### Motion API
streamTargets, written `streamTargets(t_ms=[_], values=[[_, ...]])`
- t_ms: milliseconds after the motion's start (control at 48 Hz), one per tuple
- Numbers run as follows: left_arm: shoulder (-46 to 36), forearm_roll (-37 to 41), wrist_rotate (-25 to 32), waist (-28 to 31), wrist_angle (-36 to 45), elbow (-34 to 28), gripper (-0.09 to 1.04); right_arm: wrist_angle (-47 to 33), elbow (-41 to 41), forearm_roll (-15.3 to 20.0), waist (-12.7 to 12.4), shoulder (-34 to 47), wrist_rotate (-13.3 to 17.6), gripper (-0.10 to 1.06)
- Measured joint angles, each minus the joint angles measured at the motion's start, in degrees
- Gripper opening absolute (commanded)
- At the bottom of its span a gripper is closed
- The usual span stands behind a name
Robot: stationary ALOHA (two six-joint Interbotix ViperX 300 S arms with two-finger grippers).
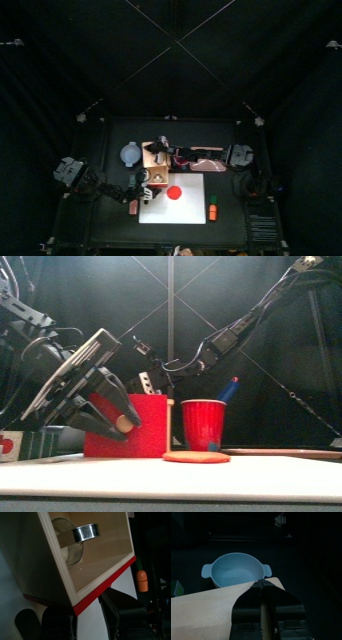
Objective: Get the cutter from the drawer then cut the dough then place the extra dough in the bowl
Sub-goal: Place the cutter on the board
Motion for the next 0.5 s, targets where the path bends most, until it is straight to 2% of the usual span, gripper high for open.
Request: streamTargets(t_ms=[167,500], values=[[0.0,0.2,0.1,-0.1,-1.4,0.5,0.69,0.0,0.1,0.0,0.0,0.0,-0.1,0.19],[-0.2,0.3,0.2,-0.3,-2.6,1.9,0.91,0.0,-0.1,0.0,0.1,0.1,-0.1,0.19]])
